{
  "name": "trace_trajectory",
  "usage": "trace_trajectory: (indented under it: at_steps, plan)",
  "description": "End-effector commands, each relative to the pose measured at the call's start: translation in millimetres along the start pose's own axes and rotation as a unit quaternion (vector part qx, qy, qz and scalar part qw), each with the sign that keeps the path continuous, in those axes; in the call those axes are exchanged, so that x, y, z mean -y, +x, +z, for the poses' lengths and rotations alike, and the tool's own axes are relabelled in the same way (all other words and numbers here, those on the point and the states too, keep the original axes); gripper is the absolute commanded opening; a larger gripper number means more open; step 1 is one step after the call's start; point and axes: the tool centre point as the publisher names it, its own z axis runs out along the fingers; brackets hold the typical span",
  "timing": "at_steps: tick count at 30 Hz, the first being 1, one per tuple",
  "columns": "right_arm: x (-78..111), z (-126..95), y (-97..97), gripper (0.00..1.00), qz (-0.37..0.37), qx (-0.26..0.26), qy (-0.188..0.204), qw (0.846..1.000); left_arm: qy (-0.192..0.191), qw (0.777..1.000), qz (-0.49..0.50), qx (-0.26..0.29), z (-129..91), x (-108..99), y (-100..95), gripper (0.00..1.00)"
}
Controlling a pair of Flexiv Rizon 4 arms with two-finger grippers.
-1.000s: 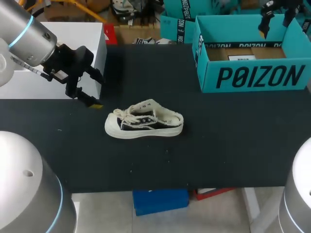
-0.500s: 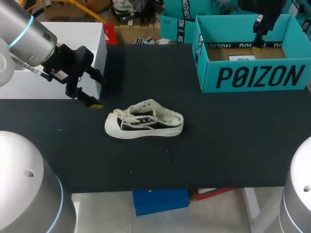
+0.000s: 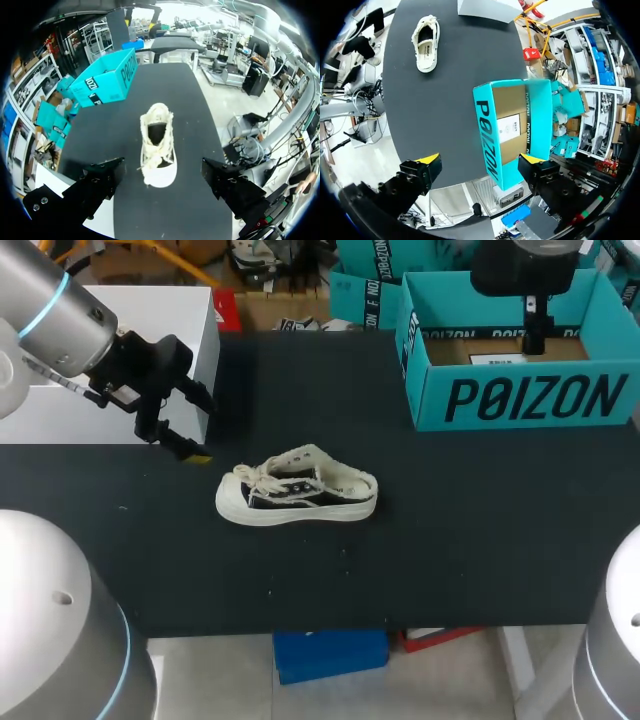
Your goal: Take the shoe out of the shoebox, open the shoe tongue, remove and reinsert the insole, then place the shoe into the shoebox
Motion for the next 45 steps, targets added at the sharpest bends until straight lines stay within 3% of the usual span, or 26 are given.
trace_trajectory:
  at_steps: [1, 4, 20, 36, 43, 45]
  plan:
    - [9.2, 6, 15.2, 1.00, 0.014, 0.021, -0.097, 0.995, 0.001, 1.000, 0.001, 0.001, 1, -1, 0.2, 1.00]
    - [-1.9, 6, 24.1, 1.00, 0.014, 0.016, -0.130, 0.991, 0.001, 1.000, 0.001, 0.001, 1, -1, 0.2, 1.00]
    - [-63.0, 16, 67.8, 1.00, -0.028, -0.016, -0.218, 0.976, 0.001, 1.000, 0.001, 0.001, 1, -1, 0.2, 1.00]
    - [-99.7, 34, 108.4, 1.00, -0.022, -0.061, -0.262, 0.963, 0.001, 1.000, 0.001, 0.001, 1, -1, 0.2, 1.00]
    - [-123.9, 37, 130.6, 1.00, -0.019, -0.083, -0.324, 0.942, 0.001, 1.000, 0.001, 0.001, 1, -1, 0.2, 1.00]
    - [-123.9, 37, 130.6, 1.00, -0.019, -0.083, -0.324, 0.942, 0.001, 1.000, 0.001, 0.001, 1, -1, 0.2, 1.00]
